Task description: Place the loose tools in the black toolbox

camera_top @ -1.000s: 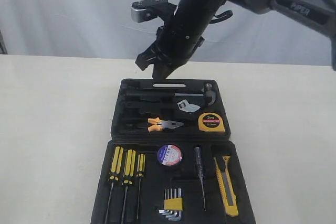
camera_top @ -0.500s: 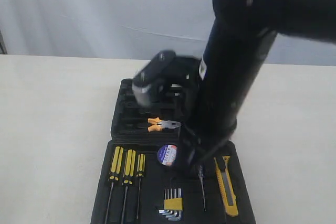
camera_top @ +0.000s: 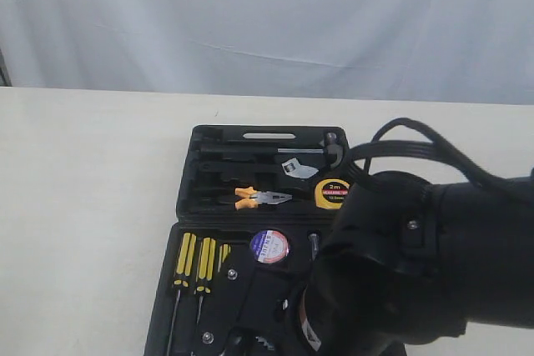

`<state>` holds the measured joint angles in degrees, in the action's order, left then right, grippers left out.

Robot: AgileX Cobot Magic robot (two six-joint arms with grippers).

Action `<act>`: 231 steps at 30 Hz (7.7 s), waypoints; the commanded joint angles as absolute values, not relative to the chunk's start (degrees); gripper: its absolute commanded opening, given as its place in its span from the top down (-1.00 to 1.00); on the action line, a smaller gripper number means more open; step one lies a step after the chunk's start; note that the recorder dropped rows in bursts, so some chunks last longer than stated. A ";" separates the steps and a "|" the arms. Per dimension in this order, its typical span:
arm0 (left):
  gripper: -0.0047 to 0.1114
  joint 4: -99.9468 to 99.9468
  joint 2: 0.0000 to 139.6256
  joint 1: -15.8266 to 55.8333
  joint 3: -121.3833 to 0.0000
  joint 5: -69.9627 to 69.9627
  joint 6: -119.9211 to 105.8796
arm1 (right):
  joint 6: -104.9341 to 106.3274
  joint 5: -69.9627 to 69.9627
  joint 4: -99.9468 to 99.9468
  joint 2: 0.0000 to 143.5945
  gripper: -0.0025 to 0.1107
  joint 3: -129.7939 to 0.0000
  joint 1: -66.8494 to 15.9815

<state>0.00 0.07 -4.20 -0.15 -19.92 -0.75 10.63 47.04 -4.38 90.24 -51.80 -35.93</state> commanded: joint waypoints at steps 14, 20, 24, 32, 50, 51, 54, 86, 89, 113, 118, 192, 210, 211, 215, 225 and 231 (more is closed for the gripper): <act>0.92 0.00 0.00 -3.93 0.00 -19.62 -0.41 | 12.11 45.40 -4.75 90.20 0.96 -51.58 -36.23; 0.92 0.00 0.00 -3.93 0.00 -19.62 -0.41 | 17.00 44.85 -4.58 90.20 0.96 -51.58 -40.51; 0.92 0.00 0.00 -3.93 0.00 -19.62 -0.41 | 17.00 44.97 -4.07 90.45 0.89 -51.58 -40.87; 0.92 0.00 0.00 -3.93 0.00 -19.62 -0.41 | 17.00 41.83 -3.95 90.72 0.00 -51.49 -40.87; 0.92 0.00 0.00 -3.93 0.00 -19.62 -0.41 | 13.70 35.35 -9.19 99.95 -0.01 -51.49 -40.87; 0.92 0.00 0.00 -3.93 0.00 -19.62 -0.41 | 13.70 34.91 -9.18 100.22 -0.01 -51.49 -40.87; 0.92 0.00 0.00 -3.93 0.00 -19.62 -0.41 | 13.70 33.84 -9.18 100.89 -0.01 -51.49 -40.87; 0.92 0.00 0.00 -3.93 0.00 -19.62 -0.41 | 13.28 64.91 -20.21 84.47 0.96 -70.64 -40.76; 0.92 0.00 0.00 -3.93 0.00 -19.62 -0.41 | 12.85 65.38 -27.72 83.52 0.96 -72.04 -40.76; 0.92 0.00 0.00 -3.93 0.00 -19.62 -0.41 | 14.89 26.78 -26.86 124.93 0.96 -72.66 -4.84; 0.92 0.00 0.00 -3.93 0.00 -19.62 -0.41 | 8.88 26.13 -26.86 126.72 0.94 -72.91 -4.84; 0.92 0.00 0.00 -3.93 0.00 -19.62 -0.41 | 5.23 43.62 -33.77 117.35 -0.80 -86.61 -4.84; 0.92 0.00 0.00 -3.93 0.00 -19.62 -0.41 | 3.90 43.26 -30.49 116.96 -0.80 -86.61 -4.96; 0.92 0.00 0.00 -3.93 0.00 -19.62 -0.41 | 3.90 44.24 -29.00 116.96 -0.80 -86.61 -4.96; 0.92 0.00 0.00 -3.93 0.00 -19.62 -0.41 | 5.43 50.18 -22.35 116.96 -0.80 -86.61 -3.42; 0.92 0.00 0.00 -3.93 0.00 -19.62 -0.41 | 15.35 51.35 -5.47 116.81 -0.80 -86.61 0.20; 0.92 0.00 0.00 -3.93 0.00 -19.62 -0.41 | 14.26 51.47 -4.84 114.83 -0.80 -86.61 0.09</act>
<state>0.00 0.07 -4.20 -0.15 -19.92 -0.75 14.86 50.67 -7.00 116.62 -86.46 0.18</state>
